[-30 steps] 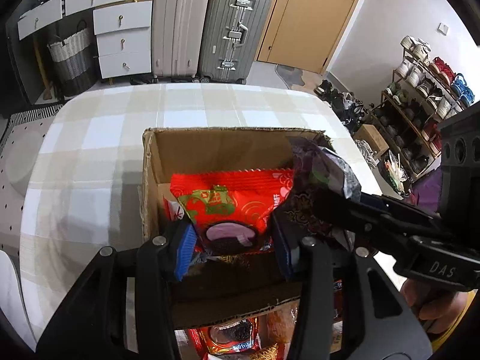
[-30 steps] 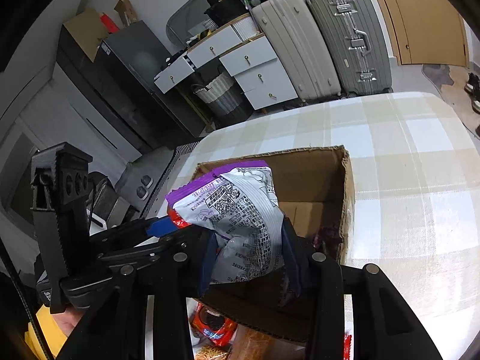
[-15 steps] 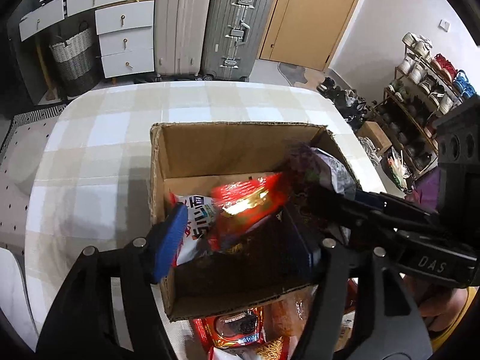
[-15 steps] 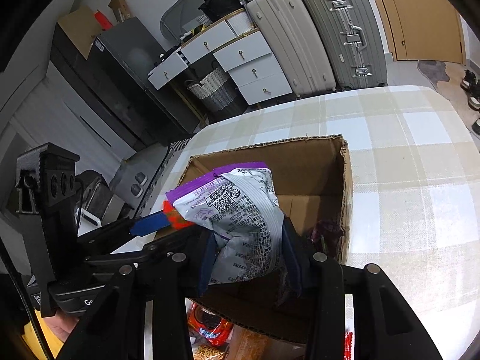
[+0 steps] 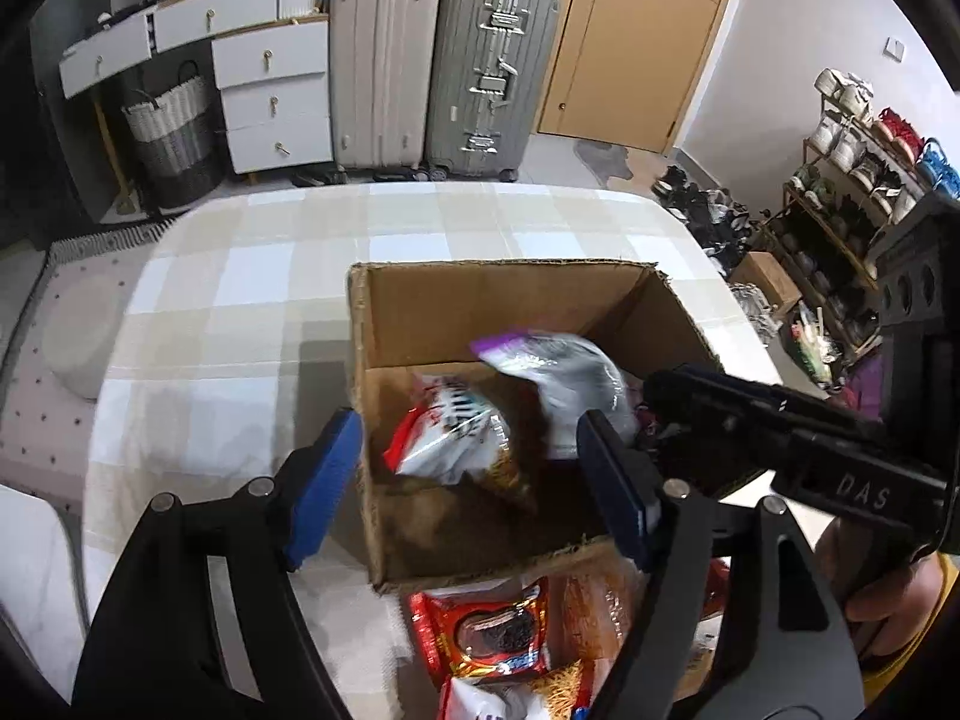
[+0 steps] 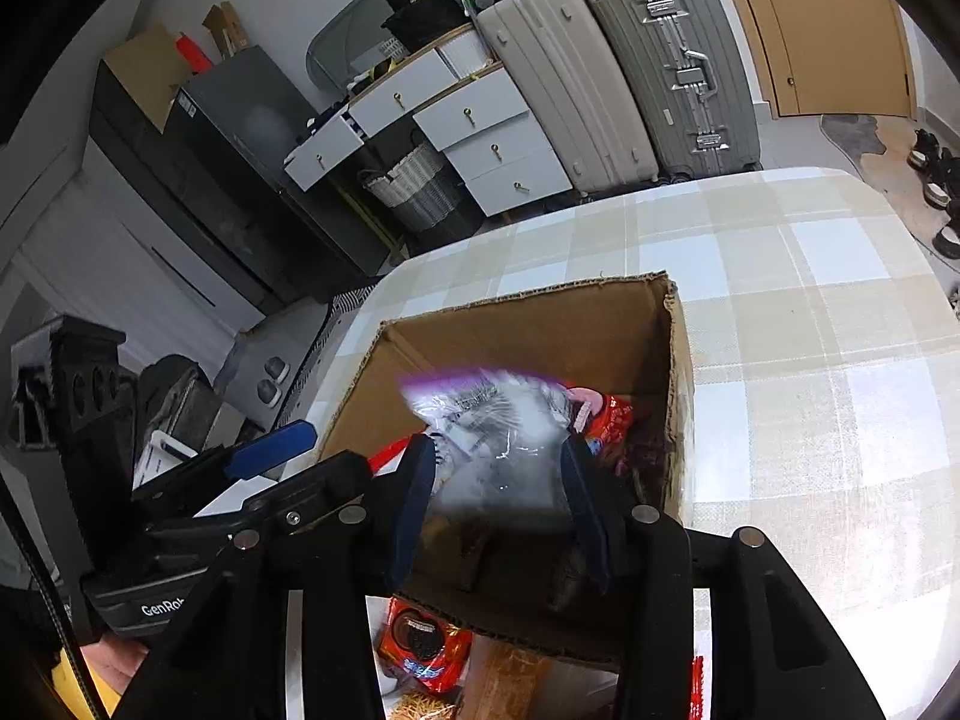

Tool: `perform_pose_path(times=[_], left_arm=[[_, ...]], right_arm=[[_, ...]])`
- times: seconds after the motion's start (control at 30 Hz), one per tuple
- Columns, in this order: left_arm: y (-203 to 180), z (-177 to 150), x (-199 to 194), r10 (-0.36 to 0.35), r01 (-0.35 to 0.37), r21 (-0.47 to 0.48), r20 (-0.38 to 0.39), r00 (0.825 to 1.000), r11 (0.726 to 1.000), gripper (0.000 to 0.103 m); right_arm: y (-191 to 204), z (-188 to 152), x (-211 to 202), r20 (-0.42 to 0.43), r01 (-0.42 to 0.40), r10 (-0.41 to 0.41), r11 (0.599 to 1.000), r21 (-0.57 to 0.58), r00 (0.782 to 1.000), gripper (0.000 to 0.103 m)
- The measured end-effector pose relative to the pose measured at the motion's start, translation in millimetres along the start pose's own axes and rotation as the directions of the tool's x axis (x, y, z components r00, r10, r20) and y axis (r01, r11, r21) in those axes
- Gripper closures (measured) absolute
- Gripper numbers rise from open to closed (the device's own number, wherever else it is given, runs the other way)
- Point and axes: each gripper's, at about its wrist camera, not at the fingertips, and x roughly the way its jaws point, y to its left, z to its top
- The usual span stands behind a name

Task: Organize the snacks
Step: 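Withdraw both open tools from the box toward the remaining snacks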

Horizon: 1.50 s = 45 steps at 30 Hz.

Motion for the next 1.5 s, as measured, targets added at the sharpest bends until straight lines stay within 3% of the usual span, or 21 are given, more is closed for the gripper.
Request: perform_pose_path(times=[0.23,0.43,0.57,0.67,0.77,0.8,0.9,1.03,1.17,1.27,1.3,1.4,1.5], left_arm=[[-4.3,-14.2,-38.0,0.024,-0.024,-0.011,0.029,0.999,1.000,0.030],[-20.5,-31.2,-99.1,0.086,-0.086,-0.002,0.126,0.988,0.996,0.023],[-34.1,-47.1,-138.5,0.084,-0.086,0.007,0.152,0.985,0.996,0.021],[-43.5,-62.8,-169.6,0.094,-0.098,0.015,0.181,0.979,0.995,0.020],[-53.5,-80.1,-199.4,0.111,-0.120,0.026,0.218,0.969,0.992,0.019],[-56.3,-86.8,-208.9,0.113,-0.122,0.026,0.230,0.967,0.992,0.017],[-61.9,-104.0,-233.0,0.123,-0.131,0.017,0.249,0.961,0.991,0.015],[-60.6,-128.3,-261.8,0.108,-0.108,-0.015,0.276,0.955,0.994,0.014],[-60.7,-157.2,-290.5,0.107,-0.103,-0.029,0.315,0.943,0.994,0.013],[-60.4,-179.1,-307.5,0.125,-0.118,-0.040,0.356,0.926,0.992,0.000],[-60.5,-187.3,-313.8,0.131,-0.124,-0.043,0.376,0.917,0.991,0.001],[-56.5,-212.5,-330.4,0.143,-0.129,-0.063,0.425,0.894,0.990,0.001],[-48.7,-237.1,-339.0,0.139,-0.108,-0.095,0.439,0.888,0.990,0.001]], right_arm=[[6.8,-3.8,-26.1,0.041,-0.012,0.012,1.000,0.006,0.999,0.054],[18.5,-13.6,-69.4,0.092,-0.015,0.016,1.000,-0.005,0.996,0.054],[32.5,-24.7,-103.7,0.125,-0.025,0.027,1.000,-0.017,0.992,0.054],[46.8,-36.7,-131.8,0.159,-0.029,0.036,0.999,-0.043,0.987,0.051],[58.2,-52.3,-158.8,0.193,-0.033,0.044,0.998,-0.061,0.980,0.038],[61.9,-59.8,-170.4,0.209,-0.037,0.049,0.997,-0.062,0.977,0.032],[69.4,-75.9,-195.9,0.245,-0.049,0.065,0.996,-0.071,0.967,0.029],[77.0,-103.0,-228.2,0.287,-0.050,0.072,0.995,-0.083,0.955,0.012],[85.0,-132.8,-255.9,0.333,-0.044,0.077,0.993,-0.105,0.940,0.003],[89.6,-159.0,-274.9,0.386,-0.060,0.106,0.990,-0.128,0.917,0.000],[90.4,-167.9,-280.2,0.399,-0.061,0.113,0.988,-0.141,0.910,0.000],[93.8,-192.0,-287.2,0.433,0.011,0.061,0.986,-0.163,0.899,0.000],[95.3,-212.9,-288.1,0.476,0.109,-0.018,0.980,-0.165,0.879,0.000]])
